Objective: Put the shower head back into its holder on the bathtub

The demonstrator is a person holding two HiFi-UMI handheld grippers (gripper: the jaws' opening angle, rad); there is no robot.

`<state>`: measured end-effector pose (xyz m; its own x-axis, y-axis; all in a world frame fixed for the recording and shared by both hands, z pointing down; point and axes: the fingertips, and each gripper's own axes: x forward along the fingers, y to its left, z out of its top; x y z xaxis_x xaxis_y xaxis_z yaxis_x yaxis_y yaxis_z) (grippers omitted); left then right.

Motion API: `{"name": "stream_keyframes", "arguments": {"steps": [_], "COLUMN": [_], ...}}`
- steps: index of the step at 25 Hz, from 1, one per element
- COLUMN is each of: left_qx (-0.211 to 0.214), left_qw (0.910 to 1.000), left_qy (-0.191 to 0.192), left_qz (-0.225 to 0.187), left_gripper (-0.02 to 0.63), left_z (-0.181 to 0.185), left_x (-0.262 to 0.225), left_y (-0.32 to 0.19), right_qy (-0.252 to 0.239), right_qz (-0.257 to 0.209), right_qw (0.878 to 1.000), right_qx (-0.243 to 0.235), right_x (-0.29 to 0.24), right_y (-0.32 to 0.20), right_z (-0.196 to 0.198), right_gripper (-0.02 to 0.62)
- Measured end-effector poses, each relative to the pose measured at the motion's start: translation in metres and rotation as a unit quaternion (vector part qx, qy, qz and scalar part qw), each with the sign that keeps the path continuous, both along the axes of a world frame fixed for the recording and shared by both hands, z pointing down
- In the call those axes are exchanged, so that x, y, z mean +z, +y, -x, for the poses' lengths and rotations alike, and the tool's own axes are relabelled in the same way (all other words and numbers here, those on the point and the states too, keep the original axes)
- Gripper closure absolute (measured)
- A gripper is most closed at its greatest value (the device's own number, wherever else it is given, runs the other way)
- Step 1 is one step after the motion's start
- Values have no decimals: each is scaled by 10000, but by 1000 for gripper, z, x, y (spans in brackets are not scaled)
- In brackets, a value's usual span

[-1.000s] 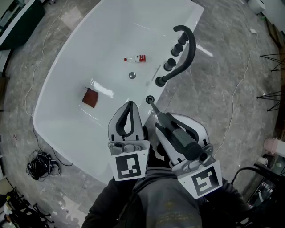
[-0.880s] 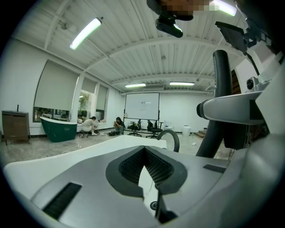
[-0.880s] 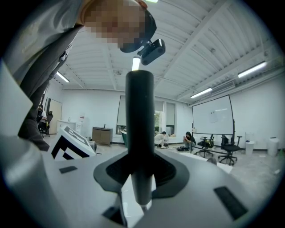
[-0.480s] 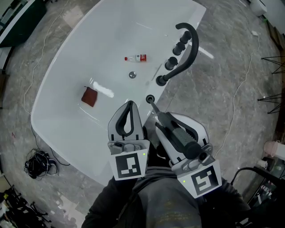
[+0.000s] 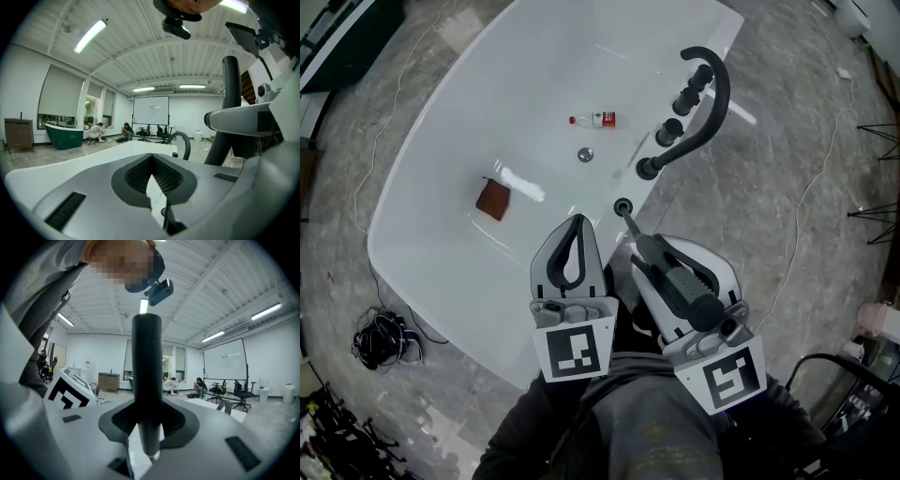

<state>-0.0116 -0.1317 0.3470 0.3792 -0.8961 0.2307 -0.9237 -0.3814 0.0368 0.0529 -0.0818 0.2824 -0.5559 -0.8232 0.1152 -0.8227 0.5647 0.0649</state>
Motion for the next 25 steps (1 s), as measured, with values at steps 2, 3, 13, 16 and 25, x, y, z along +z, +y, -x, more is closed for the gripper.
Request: {"name": "stream_keyframes", "arguments": {"steps": [2,3,13,16,25], "left_qx": [-7,-5,-34,-55,-102], "left_qw": [10000,10000,10000,10000,9999], "left_qy": [8,8,-11,-26,-11], "left_qz": [-7,-8,26,55,42], "left_gripper": [604,603,604,604,603], "left_z": [0,0,1,3,4], "left_x": [2,4,15,19,32], "left_y": [0,-1,1,1,-1], "right_qy": [1,-2,15,15,56], "right_qz": [-5,-13,41,62,91], "right_qw": [10000,10000,10000,10000,9999], "right_qx": [-6,-10,-34,-47,-128], "right_x": [2,3,17,21,38], "right_y": [0,0,-1,-3,-6], "right_z": [0,1,0,0,-1], "right_gripper": [474,474,474,474,474]}}
